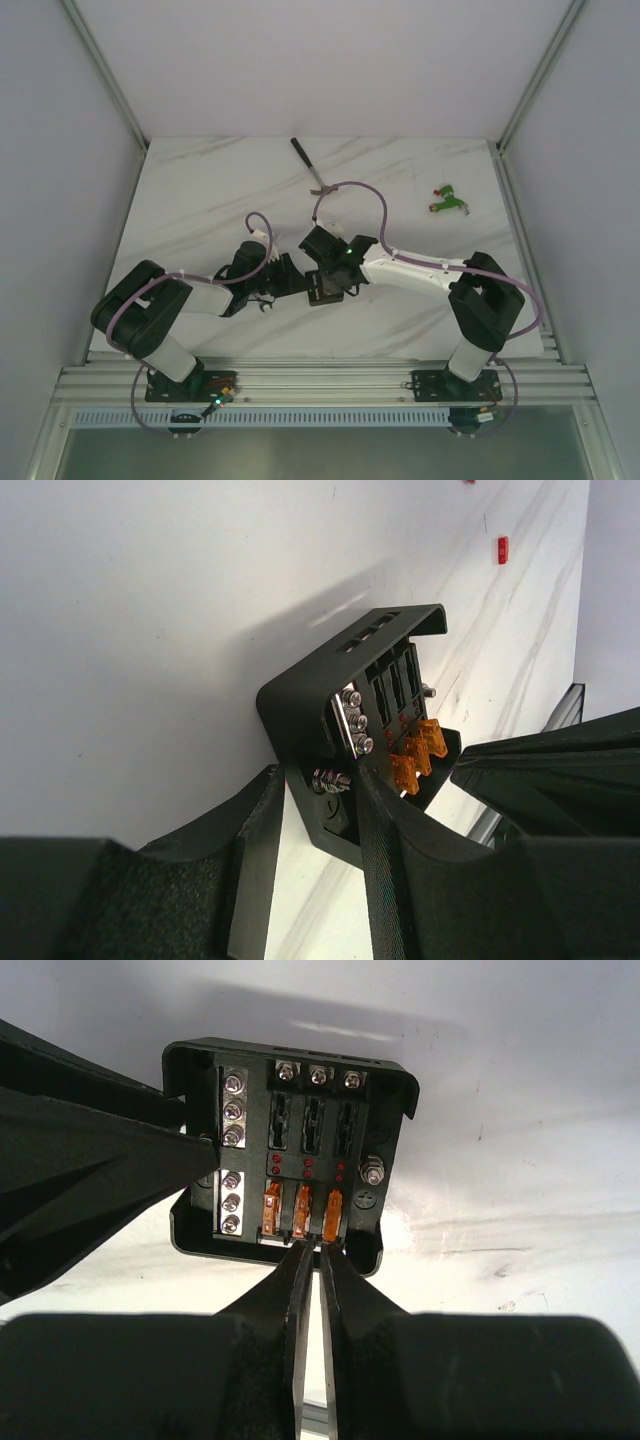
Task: Snap on the fuse box
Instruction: Install the fuse at the fuse box base.
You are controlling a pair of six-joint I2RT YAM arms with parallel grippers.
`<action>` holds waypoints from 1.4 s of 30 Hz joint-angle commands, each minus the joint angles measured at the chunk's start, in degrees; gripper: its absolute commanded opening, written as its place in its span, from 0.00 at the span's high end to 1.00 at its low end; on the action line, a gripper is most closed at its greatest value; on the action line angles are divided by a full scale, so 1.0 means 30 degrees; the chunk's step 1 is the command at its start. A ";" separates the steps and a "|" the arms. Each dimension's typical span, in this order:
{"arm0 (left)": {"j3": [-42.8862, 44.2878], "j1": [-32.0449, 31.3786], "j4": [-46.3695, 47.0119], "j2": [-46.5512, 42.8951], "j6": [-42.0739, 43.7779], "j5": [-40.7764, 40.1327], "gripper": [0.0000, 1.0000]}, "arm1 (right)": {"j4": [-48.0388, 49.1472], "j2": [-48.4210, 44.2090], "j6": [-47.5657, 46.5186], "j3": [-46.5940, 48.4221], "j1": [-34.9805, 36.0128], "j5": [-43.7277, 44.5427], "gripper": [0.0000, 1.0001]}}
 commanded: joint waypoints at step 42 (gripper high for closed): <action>0.0280 -0.0075 0.0178 0.0101 -0.0012 0.0079 0.56 | -0.2207 0.5055 -0.1564 0.0469 -0.0456 0.0342 1.00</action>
